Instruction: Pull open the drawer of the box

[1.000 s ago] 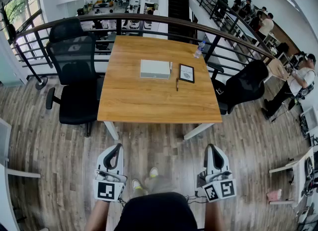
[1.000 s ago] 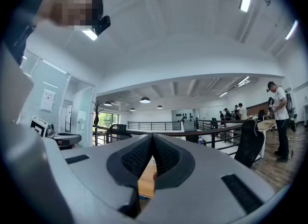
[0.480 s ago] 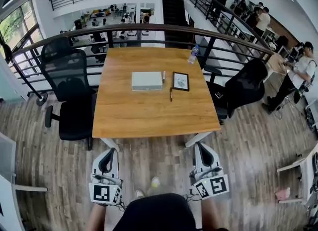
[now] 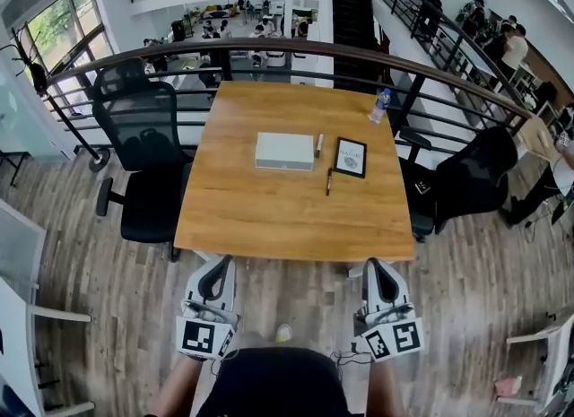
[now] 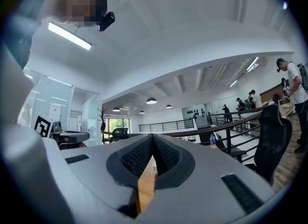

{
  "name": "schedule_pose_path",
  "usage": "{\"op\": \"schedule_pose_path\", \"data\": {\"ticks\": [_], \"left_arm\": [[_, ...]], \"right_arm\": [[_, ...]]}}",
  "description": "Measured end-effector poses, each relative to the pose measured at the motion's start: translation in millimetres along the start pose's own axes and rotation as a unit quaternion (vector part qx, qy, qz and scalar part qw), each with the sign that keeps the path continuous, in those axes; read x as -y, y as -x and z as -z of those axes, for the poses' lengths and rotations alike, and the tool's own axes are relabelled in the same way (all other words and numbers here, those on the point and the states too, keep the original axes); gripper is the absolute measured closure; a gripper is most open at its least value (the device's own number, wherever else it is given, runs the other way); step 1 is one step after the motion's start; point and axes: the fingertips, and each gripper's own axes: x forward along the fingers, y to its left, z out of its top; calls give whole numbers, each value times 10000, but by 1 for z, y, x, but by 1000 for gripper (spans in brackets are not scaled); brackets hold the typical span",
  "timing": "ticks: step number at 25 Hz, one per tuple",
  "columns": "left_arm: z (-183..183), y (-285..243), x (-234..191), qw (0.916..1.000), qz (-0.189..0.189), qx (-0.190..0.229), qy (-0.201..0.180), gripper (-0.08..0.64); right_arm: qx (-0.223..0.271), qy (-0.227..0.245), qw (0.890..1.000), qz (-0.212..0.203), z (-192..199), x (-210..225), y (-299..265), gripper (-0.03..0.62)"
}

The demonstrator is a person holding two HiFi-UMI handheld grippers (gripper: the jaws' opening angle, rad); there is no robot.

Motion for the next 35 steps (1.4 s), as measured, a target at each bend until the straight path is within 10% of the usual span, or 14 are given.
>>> {"op": "schedule_pose_path", "data": {"ticks": [17, 26, 35], "left_arm": [[38, -96, -37, 9994, -19, -275, 212, 543], [40, -166, -119, 9988, 72, -3, 485, 543], [116, -231, -208, 9971, 200, -112, 727, 543]], "right_arm": [[-359, -69, 9993, 20, 29, 41, -94, 597], [-485, -244, 9978, 389, 45, 19, -182, 597], [-739, 215, 9936, 830, 82, 4, -268, 597]]}}
